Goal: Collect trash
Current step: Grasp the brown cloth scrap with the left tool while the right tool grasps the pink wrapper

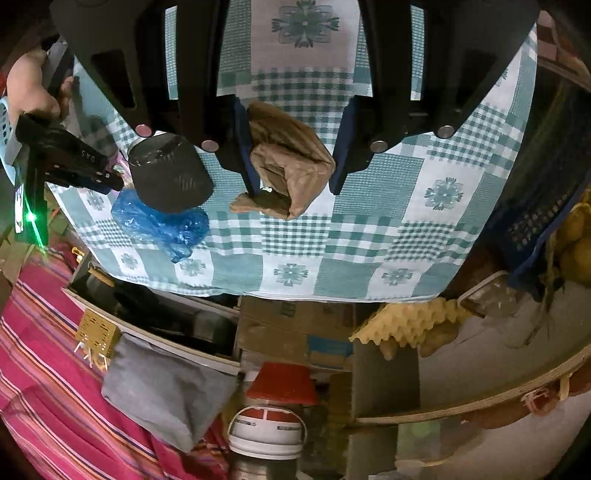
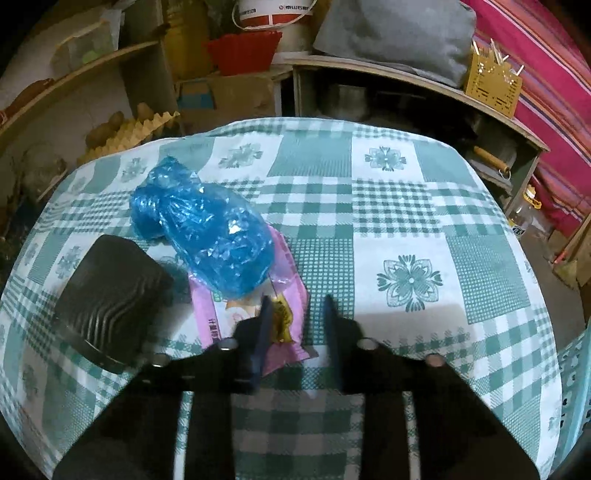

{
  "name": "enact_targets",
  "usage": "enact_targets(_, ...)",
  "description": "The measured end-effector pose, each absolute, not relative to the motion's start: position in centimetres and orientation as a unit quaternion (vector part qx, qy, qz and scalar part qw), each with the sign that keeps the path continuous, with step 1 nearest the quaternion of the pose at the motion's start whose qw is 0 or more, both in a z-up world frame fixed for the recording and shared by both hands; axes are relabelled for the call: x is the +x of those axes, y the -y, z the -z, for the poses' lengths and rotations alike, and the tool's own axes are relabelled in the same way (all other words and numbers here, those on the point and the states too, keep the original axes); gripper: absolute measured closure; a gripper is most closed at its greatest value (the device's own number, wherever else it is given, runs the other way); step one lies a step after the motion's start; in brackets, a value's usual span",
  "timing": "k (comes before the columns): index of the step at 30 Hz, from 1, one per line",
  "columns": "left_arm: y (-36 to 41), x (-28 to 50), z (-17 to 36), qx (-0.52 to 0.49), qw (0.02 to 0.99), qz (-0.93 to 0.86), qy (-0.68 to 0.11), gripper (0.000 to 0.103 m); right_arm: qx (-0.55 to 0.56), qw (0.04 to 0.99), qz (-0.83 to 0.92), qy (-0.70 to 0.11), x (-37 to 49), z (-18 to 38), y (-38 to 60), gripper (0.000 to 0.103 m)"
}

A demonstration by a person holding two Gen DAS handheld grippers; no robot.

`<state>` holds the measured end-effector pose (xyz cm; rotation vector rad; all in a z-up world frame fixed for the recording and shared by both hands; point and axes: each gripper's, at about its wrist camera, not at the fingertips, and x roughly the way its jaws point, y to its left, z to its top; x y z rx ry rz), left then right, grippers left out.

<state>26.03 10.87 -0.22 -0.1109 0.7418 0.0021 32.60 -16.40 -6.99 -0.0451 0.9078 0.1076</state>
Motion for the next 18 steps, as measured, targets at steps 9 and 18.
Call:
enact_targets(9,-11.1,25.6,-0.4,-0.062,0.934,-0.005,-0.352,0.065,-0.053,0.904,-0.047,-0.421,31.5,6.1,15.8,0.097)
enact_targets(18,-9.7,25.2,-1.3,-0.059,0.938,0.003,-0.341,0.065,-0.049,0.906,-0.033,-0.42,29.3,4.5,20.1,0.097)
